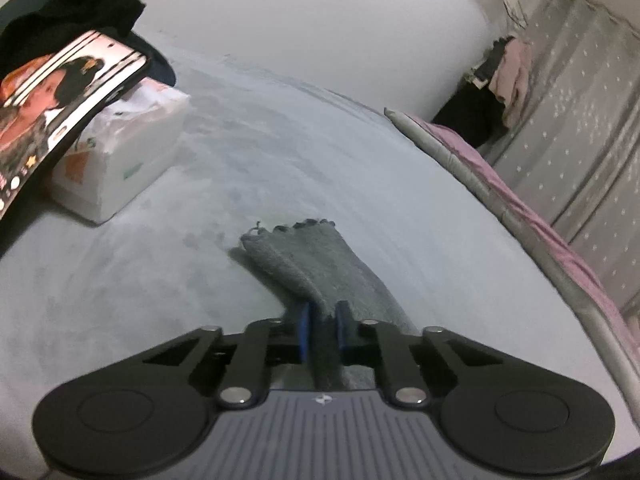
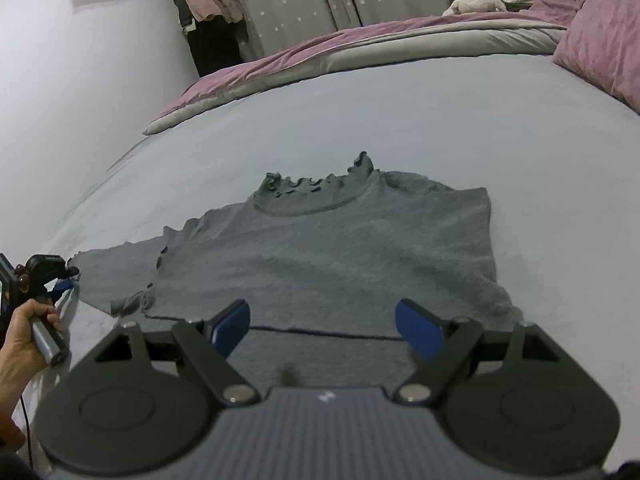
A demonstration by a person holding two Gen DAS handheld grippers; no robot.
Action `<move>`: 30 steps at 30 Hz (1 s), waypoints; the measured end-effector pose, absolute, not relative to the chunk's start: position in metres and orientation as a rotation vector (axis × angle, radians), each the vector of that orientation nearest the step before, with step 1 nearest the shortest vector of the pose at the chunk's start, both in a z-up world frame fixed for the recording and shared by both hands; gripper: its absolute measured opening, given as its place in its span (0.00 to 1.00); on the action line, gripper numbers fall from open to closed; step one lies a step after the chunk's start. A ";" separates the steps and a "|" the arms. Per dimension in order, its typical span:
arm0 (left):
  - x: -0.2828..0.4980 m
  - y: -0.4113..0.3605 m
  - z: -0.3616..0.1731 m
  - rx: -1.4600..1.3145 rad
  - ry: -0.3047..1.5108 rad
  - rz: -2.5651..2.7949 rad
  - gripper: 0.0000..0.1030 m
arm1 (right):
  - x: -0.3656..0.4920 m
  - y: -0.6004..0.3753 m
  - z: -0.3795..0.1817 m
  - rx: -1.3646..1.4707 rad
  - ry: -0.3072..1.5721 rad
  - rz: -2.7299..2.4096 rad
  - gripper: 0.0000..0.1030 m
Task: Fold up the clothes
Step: 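Move the left gripper to the sleeve cuff and grasp it, then lift the sleeve and lay it across the shirt body with the left gripper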
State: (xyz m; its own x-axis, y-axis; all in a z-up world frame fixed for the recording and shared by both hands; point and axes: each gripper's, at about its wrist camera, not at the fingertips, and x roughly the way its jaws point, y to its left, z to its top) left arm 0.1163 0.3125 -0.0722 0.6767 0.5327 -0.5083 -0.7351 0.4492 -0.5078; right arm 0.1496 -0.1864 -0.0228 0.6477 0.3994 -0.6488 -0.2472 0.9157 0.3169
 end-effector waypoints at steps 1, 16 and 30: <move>0.116 0.314 -0.073 -0.778 0.288 0.793 0.05 | 0.150 -0.185 -0.023 0.206 0.786 0.371 0.81; 0.121 0.292 -0.043 -0.750 0.187 0.645 0.02 | 0.150 -0.185 -0.021 0.213 0.776 0.371 0.81; 0.129 0.244 0.006 -0.690 0.122 0.417 0.02 | 0.150 -0.189 -0.016 0.237 0.765 0.379 0.81</move>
